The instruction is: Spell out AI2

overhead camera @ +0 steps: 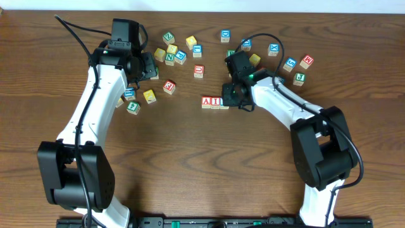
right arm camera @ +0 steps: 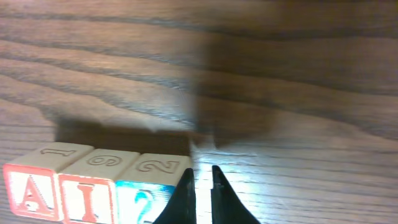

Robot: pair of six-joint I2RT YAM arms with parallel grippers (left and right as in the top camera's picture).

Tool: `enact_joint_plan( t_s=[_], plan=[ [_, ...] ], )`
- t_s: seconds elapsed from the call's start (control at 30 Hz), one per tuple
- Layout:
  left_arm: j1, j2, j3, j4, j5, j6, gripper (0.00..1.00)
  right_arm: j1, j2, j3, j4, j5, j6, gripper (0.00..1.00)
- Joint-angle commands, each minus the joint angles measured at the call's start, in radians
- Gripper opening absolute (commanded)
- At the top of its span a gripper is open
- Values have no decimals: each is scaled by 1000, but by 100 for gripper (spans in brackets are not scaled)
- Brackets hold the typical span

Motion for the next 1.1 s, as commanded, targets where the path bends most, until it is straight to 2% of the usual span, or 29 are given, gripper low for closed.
enact_joint_plan(
  t_s=[0.0, 0.07, 0.13, 0.17, 0.23, 0.27, 0.3, 0.33, 0.43, 0.77, 1.07],
  plan=[
    [10, -49, 22, -21, -10, 47, 8, -59, -100, 40, -25, 0, -46, 7],
    [18, -99, 46, -42, -10, 67, 9, -85, -168, 58, -49, 2, -83, 11],
    [30, -188, 53, -48, -10, 83, 24, -108, -266, 71, -78, 3, -135, 18],
    [35, -222, 53, -48, -10, 83, 29, -117, -315, 73, -90, 9, -154, 23],
    [43, -296, 53, -48, -10, 83, 46, -131, -401, 73, -113, 24, -169, 34],
    [47, -335, 53, -51, -10, 83, 73, -139, -449, 73, -128, 34, -169, 40],
    [47, -371, 53, -56, -10, 83, 94, -147, -500, 73, -144, 39, -168, 48],
    [47, -399, 53, -61, -10, 82, 99, -153, -538, 73, -157, 39, -168, 61],
    [46, -475, 53, -85, -10, 82, 99, -166, -669, 73, -217, 40, -168, 99],
    [46, -574, 53, -85, -10, 82, 100, -169, -983, 73, -467, 40, -168, 99],
    [46, -565, 53, -85, -10, 82, 100, -169, -1088, 73, -637, 40, -168, 99]
  ],
)
